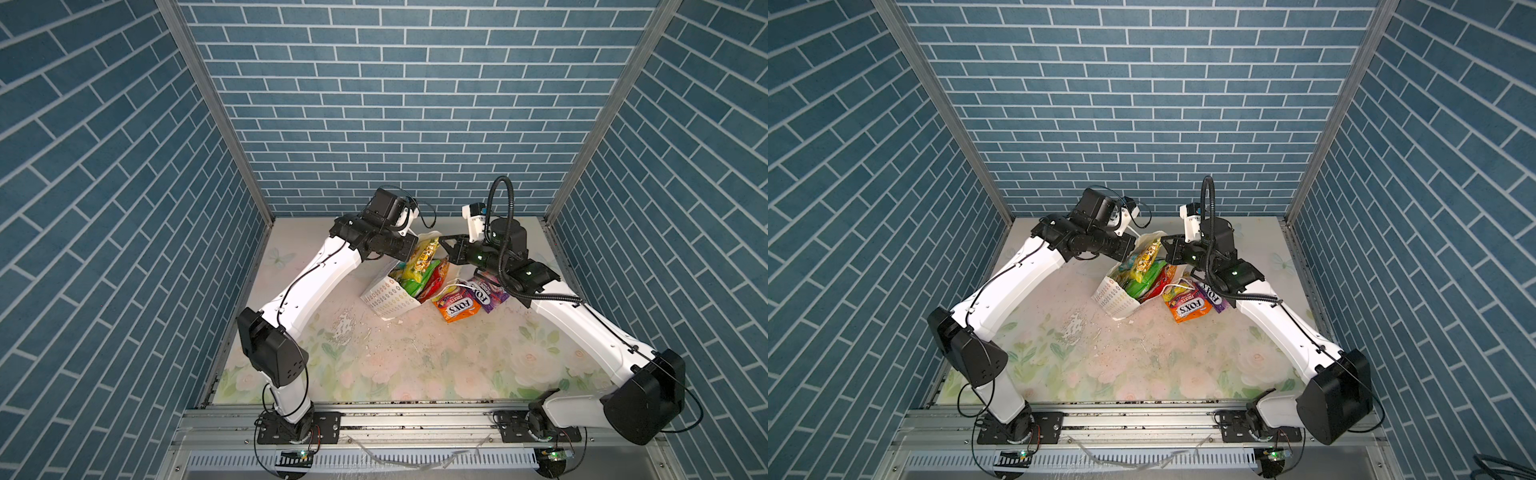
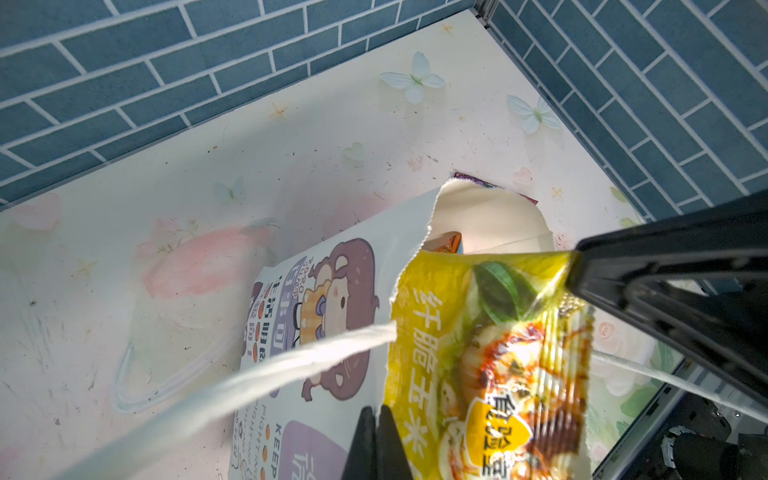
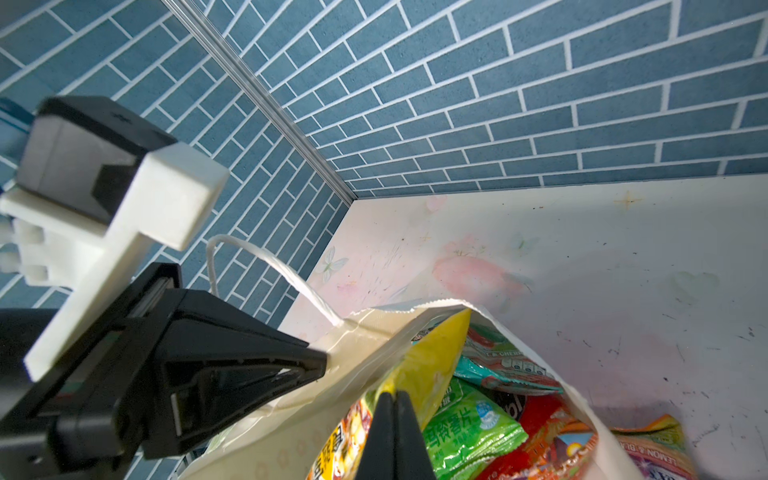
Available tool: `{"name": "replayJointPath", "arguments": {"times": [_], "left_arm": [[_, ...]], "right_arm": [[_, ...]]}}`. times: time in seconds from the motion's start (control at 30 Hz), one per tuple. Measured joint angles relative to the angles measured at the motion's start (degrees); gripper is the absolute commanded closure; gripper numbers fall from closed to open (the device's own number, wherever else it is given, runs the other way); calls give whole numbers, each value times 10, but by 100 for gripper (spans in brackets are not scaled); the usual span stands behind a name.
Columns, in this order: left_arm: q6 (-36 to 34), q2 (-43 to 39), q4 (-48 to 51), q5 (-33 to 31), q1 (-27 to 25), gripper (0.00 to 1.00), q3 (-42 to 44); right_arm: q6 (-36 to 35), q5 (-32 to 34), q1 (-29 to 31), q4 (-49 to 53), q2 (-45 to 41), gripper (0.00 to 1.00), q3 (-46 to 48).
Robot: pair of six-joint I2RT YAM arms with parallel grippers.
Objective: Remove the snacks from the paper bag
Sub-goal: 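Pinch the yellow snack packet and lift it out with the right gripper, then carry the yellow packet away from the bag with the right gripper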
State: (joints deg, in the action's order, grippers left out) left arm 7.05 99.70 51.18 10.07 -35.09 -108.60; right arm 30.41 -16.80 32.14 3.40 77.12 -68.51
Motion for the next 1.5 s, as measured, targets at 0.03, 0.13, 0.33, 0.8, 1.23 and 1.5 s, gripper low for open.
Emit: {"name": "replayJointPath", "arguments": {"times": [0.03, 0.13, 0.33, 0.8, 1.23, 1.5], "left_arm": [[0, -2, -1, 0, 0, 100, 2], [0, -7, -3, 0, 0, 100, 7], [0, -7, -5, 0, 0, 100, 7], [0, -7, -5, -6, 1, 100, 7], [-1, -7, -5, -7, 3, 100, 7], [-7, -7, -5, -15, 3, 100, 7]], "right_arm": [[-5, -2, -1, 0, -1, 100, 0], [-21, -12, -4, 8, -6, 100, -1], [-54, -48, -17, 32, -28, 100, -17], [-78, -162, -75, 48, -82, 100, -31], [-77, -150, -130, 17, -149, 100, -12], [-77, -55, -172, 19, -168, 100, 2]]}}
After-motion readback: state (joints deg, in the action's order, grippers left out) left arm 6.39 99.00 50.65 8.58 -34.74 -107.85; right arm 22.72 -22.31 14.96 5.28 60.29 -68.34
